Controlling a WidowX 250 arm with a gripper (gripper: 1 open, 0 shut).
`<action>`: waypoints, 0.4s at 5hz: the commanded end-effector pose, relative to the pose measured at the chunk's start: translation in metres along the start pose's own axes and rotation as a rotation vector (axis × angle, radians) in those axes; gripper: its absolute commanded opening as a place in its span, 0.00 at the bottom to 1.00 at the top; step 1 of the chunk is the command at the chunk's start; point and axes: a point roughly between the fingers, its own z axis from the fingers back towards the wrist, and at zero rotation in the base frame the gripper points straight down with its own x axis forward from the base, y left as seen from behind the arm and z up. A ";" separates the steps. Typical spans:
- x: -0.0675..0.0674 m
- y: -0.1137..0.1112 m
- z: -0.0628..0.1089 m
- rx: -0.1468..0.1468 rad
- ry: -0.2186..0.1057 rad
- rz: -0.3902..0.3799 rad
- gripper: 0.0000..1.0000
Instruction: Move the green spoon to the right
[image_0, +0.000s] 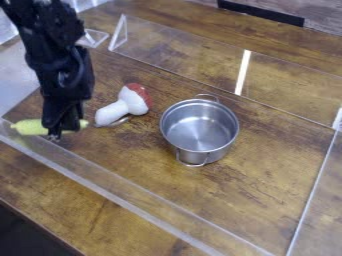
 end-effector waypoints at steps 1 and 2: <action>0.018 -0.006 0.034 0.059 -0.024 0.039 0.00; 0.045 -0.022 0.042 0.070 -0.042 0.047 0.00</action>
